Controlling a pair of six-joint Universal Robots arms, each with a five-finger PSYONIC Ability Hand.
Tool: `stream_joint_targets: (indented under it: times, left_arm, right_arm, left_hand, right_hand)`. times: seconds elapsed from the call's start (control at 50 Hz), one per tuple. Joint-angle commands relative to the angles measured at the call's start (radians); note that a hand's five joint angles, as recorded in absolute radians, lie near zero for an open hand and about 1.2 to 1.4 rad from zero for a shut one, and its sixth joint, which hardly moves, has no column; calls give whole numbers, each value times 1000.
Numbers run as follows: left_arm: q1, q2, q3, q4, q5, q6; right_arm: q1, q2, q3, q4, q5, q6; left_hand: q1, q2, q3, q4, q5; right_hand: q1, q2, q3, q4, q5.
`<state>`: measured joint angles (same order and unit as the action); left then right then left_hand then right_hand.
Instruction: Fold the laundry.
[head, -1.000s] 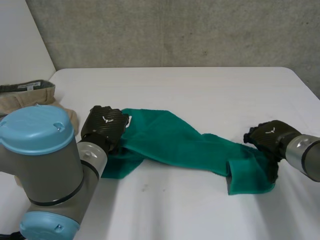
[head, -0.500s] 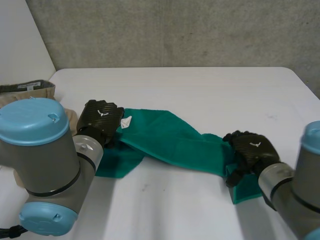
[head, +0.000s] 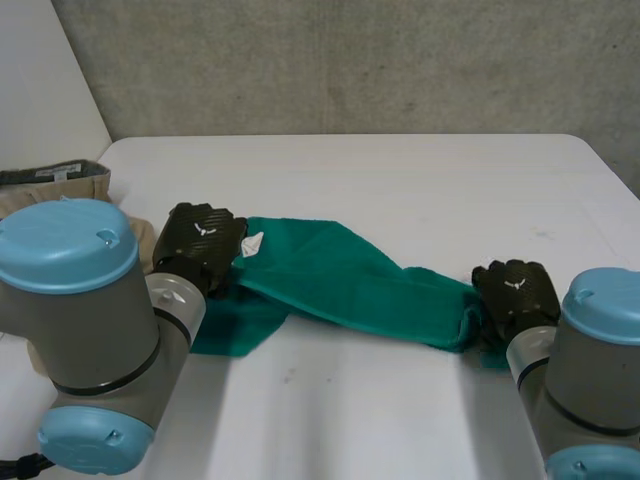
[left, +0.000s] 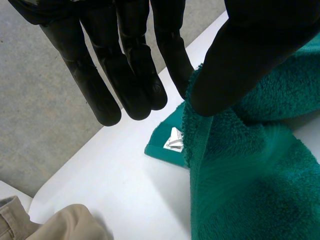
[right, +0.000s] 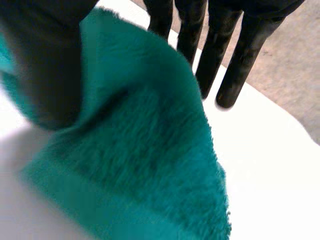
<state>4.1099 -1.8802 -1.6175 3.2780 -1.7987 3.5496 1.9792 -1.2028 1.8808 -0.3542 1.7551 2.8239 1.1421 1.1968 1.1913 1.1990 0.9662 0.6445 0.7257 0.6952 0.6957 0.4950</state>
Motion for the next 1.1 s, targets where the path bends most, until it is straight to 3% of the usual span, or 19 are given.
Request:
stream_joint_targets:
  times: [0.02,0.1,0.16,0.3,0.44,0.58,0.66,0.76,0.8,0.84,0.92,1.1]
  left_arm:
    - [7,16,-19,-11,-5,3]
    - [7,67,-31,-14,-2,8]
    - [7,110,-41,-23,-2,17]
    - [7,194,-44,-109,4,28]
    - [4,147,-47,-139,7,80]
    - [7,-97,120,-23,-7,146]
    - [12,-175,306,77,-5,189]
    - [43,-177,505,279,-1,238]
    - [53,-171,562,421,-1,253]
    - [50,-156,574,510,-4,258]
    - [41,-96,546,578,-4,256]
    - [41,-2,266,548,-5,256]
  right_arm:
    - [-140,-47,-38,52,-156,-210]
    - [-188,-161,-103,208,-304,-391]
    - [-198,-262,-212,426,-324,-455]
    - [-235,-291,-458,818,-377,-468]
    - [-252,-259,-497,951,-450,-535]
    - [-237,-25,-630,832,-437,-526]
    - [-237,72,-813,695,-385,-416]
    - [-229,120,-1057,360,-365,-263]
    - [-229,115,-1088,240,-365,-210]
    - [-230,101,-1094,84,-356,-143]
    - [-235,71,-1066,-58,-364,-78]
    - [-243,48,-850,6,-446,-67]
  left_hand:
    - [254,199,205,197,256]
    - [254,199,205,197,256]
    - [254,199,205,197,256]
    - [254,199,205,197,256]
    - [254,199,205,197,256]
    - [254,199,205,197,256]
    - [254,199,205,197,256]
    - [254,199,205,197,256]
    - [254,199,205,197,256]
    - [254,199,205,197,256]
    - [254,199,205,197,256]
    - [254,199,205,197,256]
  right_hand:
    - [752,671,701,701,727]
    - [752,671,701,701,727]
    - [752,671,701,701,727]
    - [752,671,701,701,727]
    - [752,671,701,701,727]
    - [752,671,701,701,727]
    - [752,671,701,701,727]
    - [752,671,701,701,727]
    - [752,671,701,701,727]
    - [752,671,701,701,727]
    - [752,671,701,701,727]
    - [752,671,701,701,727]
